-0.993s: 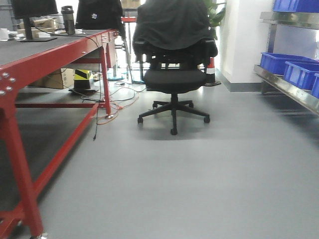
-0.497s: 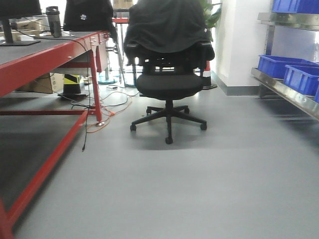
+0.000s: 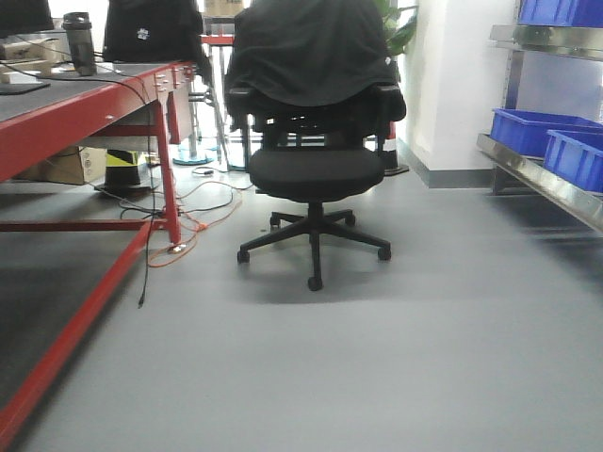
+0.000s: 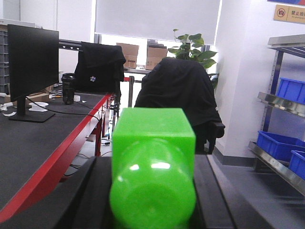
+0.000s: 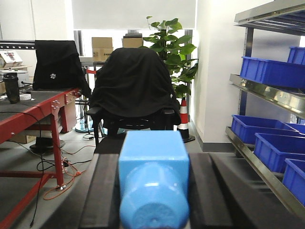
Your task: Grab block from conveyor and place in blue bin
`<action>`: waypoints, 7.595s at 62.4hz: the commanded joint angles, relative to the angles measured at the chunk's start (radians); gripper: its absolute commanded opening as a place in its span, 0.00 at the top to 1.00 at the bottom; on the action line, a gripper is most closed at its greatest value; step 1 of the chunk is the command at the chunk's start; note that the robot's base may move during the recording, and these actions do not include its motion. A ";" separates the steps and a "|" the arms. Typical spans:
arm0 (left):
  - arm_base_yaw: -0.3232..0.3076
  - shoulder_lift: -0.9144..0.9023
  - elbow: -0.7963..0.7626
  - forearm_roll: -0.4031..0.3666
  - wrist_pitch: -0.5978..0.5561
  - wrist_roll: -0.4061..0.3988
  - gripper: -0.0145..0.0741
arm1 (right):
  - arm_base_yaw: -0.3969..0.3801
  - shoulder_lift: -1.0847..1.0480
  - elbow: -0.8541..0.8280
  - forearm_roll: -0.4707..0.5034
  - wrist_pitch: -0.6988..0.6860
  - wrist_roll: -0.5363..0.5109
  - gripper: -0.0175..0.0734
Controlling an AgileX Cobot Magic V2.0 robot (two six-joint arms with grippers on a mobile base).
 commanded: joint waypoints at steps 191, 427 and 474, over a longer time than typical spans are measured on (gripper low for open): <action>0.001 -0.002 -0.006 -0.006 -0.016 -0.005 0.96 | 0.002 -0.004 0.000 -0.008 -0.023 -0.002 0.99; -0.550 0.746 -0.506 0.048 -0.212 0.007 0.96 | 0.498 0.652 -0.349 -0.006 -0.386 -0.002 0.99; -0.547 0.931 -0.754 -0.009 0.182 0.007 0.91 | 0.488 0.843 -0.681 -0.006 0.110 -0.002 0.96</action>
